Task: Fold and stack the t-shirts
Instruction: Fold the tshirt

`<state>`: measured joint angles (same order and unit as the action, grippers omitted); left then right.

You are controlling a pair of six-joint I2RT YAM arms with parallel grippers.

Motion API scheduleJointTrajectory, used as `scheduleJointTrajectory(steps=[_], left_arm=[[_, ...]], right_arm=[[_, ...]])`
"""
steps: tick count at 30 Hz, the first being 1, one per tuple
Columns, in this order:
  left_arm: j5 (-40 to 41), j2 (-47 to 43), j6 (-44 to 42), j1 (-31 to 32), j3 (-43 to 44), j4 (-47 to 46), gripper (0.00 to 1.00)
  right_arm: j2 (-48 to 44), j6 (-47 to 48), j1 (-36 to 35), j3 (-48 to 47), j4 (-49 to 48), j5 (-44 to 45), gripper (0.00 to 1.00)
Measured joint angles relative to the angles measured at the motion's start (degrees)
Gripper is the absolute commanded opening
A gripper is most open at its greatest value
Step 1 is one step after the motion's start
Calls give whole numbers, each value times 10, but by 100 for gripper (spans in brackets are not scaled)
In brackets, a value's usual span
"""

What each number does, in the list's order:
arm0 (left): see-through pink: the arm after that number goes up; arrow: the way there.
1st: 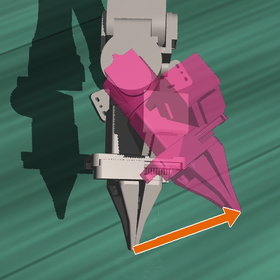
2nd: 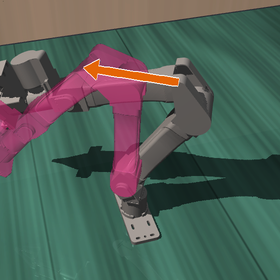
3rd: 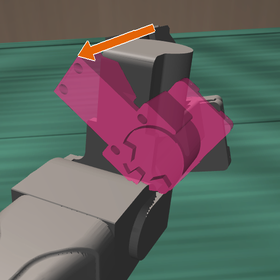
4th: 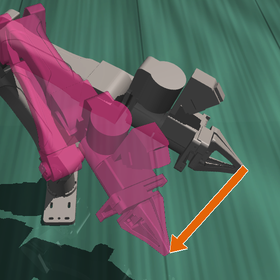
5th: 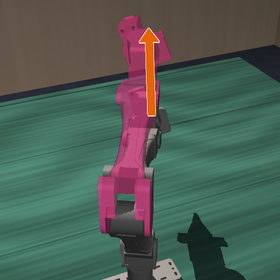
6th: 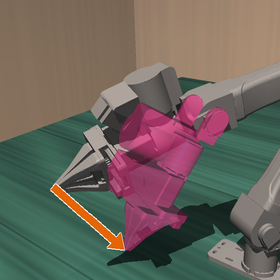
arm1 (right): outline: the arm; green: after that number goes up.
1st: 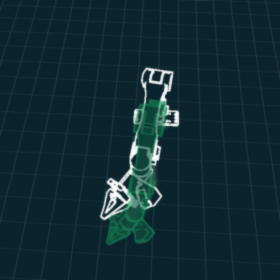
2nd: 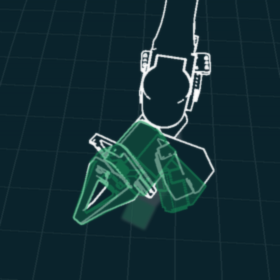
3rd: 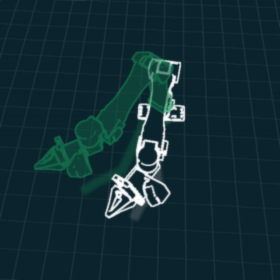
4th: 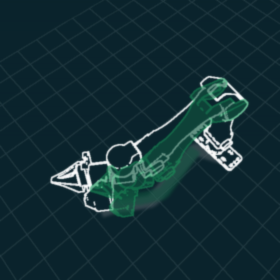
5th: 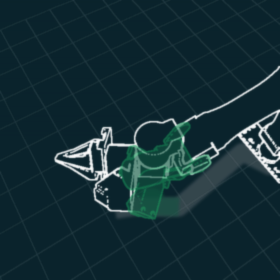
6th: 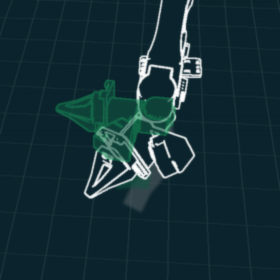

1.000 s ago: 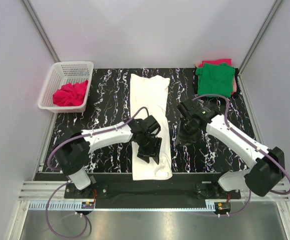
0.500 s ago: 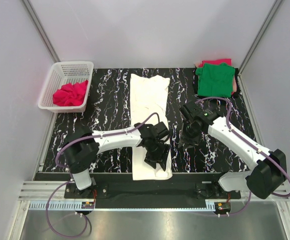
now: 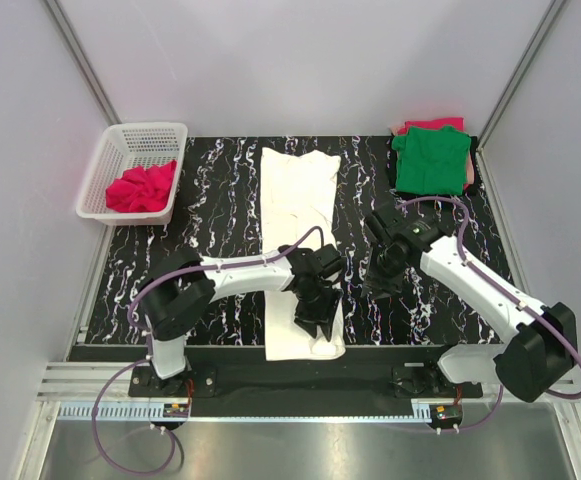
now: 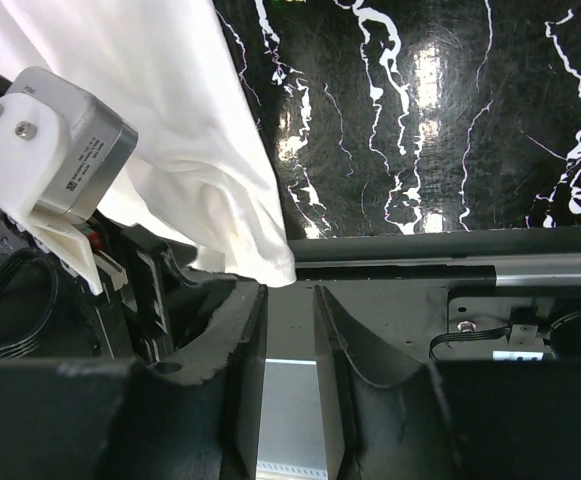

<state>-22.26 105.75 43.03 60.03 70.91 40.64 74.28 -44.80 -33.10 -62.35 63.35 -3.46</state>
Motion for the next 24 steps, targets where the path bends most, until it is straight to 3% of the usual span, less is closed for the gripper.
scheduleJointTrajectory(steps=[1,6,7,14,24], left_arm=[[0,2,0,0,0,1,38],[3,3,-2,0,0,4,2],[3,3,-1,0,0,5,0],[13,-18,-1,0,-2,27,0],[16,-145,6,-30,-51,90,0]], right_arm=[[-2,0,2,1,0,0,31],[-7,0,6,2,6,0,31],[-7,0,6,2,6,0,31],[-3,6,7,2,6,0,31],[21,23,8,1,6,-2,31]])
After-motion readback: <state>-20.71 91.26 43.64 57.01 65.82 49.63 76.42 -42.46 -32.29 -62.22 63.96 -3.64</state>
